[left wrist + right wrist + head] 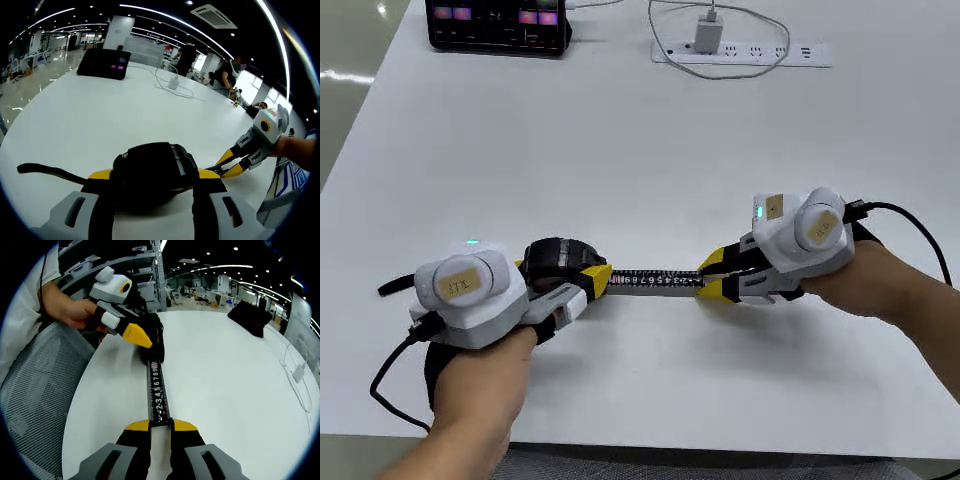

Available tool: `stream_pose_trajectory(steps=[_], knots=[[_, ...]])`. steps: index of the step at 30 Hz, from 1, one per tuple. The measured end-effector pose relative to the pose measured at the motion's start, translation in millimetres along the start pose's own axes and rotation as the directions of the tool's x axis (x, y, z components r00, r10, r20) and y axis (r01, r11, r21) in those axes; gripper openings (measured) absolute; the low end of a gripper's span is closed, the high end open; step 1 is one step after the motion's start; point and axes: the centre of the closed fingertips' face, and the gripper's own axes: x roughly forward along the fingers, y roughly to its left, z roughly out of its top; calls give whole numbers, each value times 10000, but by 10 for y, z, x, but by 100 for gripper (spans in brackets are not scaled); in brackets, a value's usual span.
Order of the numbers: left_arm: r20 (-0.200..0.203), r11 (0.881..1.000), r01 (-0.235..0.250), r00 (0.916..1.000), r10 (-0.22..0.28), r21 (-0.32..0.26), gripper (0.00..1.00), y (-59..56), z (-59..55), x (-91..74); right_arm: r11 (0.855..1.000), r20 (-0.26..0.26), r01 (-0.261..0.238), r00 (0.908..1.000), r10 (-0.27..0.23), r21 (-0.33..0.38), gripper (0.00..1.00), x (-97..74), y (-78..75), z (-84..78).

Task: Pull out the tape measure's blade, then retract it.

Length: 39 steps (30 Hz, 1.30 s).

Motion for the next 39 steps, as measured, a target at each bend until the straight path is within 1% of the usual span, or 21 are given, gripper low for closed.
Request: stream_pose_trajectory(steps=[12,26,29,39], knots=[[36,10000,47,10000,-47,-40,58,7,4,3,10000,92,-77,9999,77,29,11,21,43,88],[62,9999,107,9999,-106,-136,58,21,-3,16,9998,237,-215,9995,215,0,11,111,44,184],[59,9999,102,9999,-101,-139,58,22,-4,17,9997,541,-233,9983,230,55,10,122,30,252],[62,9998,113,9999,-112,-150,58,17,-2,13,9995,524,-322,9981,322,-11,9,164,34,284]])
